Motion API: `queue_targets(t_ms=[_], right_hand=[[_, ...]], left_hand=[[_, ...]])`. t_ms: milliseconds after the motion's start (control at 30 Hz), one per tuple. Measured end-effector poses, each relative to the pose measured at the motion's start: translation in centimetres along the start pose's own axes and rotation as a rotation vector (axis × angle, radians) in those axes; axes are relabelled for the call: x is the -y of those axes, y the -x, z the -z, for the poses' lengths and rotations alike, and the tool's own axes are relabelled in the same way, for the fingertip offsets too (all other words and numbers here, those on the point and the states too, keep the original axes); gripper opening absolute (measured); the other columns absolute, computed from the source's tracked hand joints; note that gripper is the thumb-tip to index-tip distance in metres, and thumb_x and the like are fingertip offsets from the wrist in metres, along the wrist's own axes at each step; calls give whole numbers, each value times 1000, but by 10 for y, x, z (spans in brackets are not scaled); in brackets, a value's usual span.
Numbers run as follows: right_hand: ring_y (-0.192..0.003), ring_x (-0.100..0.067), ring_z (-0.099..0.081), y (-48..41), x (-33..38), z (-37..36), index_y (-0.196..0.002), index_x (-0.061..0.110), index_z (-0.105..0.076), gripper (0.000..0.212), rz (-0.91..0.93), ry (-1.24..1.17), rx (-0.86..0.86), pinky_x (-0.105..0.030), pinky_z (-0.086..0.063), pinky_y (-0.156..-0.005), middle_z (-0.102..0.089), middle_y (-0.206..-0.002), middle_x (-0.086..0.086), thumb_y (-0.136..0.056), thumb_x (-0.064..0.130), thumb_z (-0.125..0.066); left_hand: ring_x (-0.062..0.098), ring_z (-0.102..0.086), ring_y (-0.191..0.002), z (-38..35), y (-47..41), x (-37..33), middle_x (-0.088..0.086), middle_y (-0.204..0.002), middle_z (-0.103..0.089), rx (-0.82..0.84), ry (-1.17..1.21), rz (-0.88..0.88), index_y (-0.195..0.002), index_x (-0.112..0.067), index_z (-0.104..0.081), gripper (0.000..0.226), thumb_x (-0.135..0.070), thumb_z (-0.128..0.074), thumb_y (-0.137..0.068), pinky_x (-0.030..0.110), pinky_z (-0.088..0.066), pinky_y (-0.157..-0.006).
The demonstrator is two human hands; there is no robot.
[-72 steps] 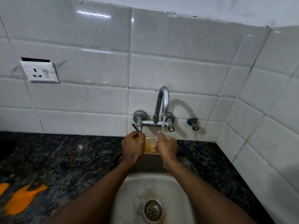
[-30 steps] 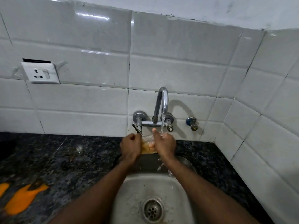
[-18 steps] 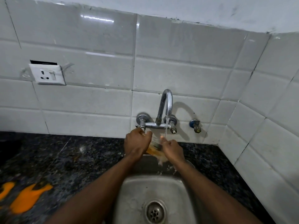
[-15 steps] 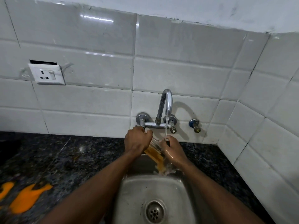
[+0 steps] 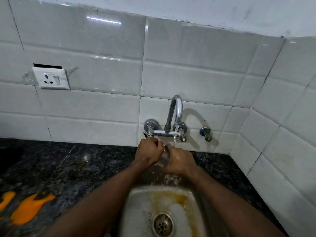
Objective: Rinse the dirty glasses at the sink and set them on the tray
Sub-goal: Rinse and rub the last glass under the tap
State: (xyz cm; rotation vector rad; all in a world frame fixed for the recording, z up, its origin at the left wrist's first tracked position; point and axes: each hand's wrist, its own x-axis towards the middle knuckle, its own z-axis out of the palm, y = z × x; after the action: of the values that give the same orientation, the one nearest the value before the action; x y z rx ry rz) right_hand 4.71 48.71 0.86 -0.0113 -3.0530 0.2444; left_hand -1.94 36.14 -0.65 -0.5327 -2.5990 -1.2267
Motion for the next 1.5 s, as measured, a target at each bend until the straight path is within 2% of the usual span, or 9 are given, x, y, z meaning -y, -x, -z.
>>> queue_targets(t_ms=[100, 267, 467, 667, 833, 1033, 1233, 1400, 1500], right_hand=[[-94, -24, -65, -1, 3, -13, -121, 22, -45, 79, -42, -61, -27, -42, -57, -82, -65, -108, 1, -56, 48, -82], [-94, -16, -67, -2, -13, 2, -117, 18, -58, 64, -58, -527, 216, -44, -58, -86, -69, -106, 1, -60, 27, -86], [-93, -20, -65, -4, -1, -11, -124, 24, -44, 80, -25, -87, -61, -42, -57, -81, -65, -109, 3, -58, 46, -82], [-90, -12, -66, -1, -14, 7, -120, 22, -54, 66, -69, -491, 243, -37, -58, -85, -67, -104, 3, -62, 28, -85], [-93, -23, -65, -2, -3, -9, -120, 23, -42, 69, -1, -16, -70, -40, -56, -81, -64, -107, 1, -63, 39, -78], [-95, -17, -66, -3, -7, -2, -128, 24, -50, 80, -60, -498, 88, -40, -58, -84, -67, -107, 2, -56, 30, -86], [-83, -16, -69, -9, 5, -12, -121, 20, -53, 76, -38, -263, -25, -37, -59, -77, -70, -93, 5, -56, 48, -79], [-96, -14, -69, -17, -21, 5, -128, 28, -51, 85, -64, -708, 225, -37, -59, -86, -69, -108, 3, -53, 21, -89], [-90, -16, -70, -17, -24, 22, -105, 21, -67, 49, -58, -590, 300, -39, -58, -87, -72, -94, 2, -59, 21, -86]], left_hand=[[26, -56, -72, -8, -5, -4, 13, -84, -66, 19, -104, 201, -77, -9, -67, 38, -37, -44, -90, 29, -38, -65], [12, -62, -68, 6, 8, 6, -1, -77, -69, 4, 126, -292, -84, -14, -72, 34, -41, -51, -89, 22, -44, -61], [13, -52, -58, -7, -2, -11, 1, -65, -59, -4, -88, 196, -65, -13, -61, 42, -42, -46, -92, 25, -32, -54], [8, -60, -65, 2, 3, 7, -5, -72, -67, 24, 224, -301, -79, -14, -72, 35, -43, -52, -85, 17, -42, -62], [16, -52, -56, -7, -1, -9, 5, -65, -59, 12, -29, 46, -61, -13, -57, 39, -30, -44, -95, 27, -36, -58], [14, -55, -56, 5, 4, -14, -4, -60, -56, -7, 18, -126, -59, -21, -51, 36, -35, -44, -92, 18, -32, -54], [35, -62, -90, 4, 5, -35, 21, -101, -67, 53, -169, 108, -112, 4, -60, 46, -34, -37, -100, 36, -47, -75], [15, -50, -55, 8, 5, -36, -2, -60, -52, -60, -26, -49, -70, -13, -64, 36, -27, -46, -97, 26, -32, -57], [7, -54, -56, 5, 3, -29, -7, -59, -58, -67, 135, -171, -71, -15, -67, 35, -36, -49, -93, 27, -36, -57]])
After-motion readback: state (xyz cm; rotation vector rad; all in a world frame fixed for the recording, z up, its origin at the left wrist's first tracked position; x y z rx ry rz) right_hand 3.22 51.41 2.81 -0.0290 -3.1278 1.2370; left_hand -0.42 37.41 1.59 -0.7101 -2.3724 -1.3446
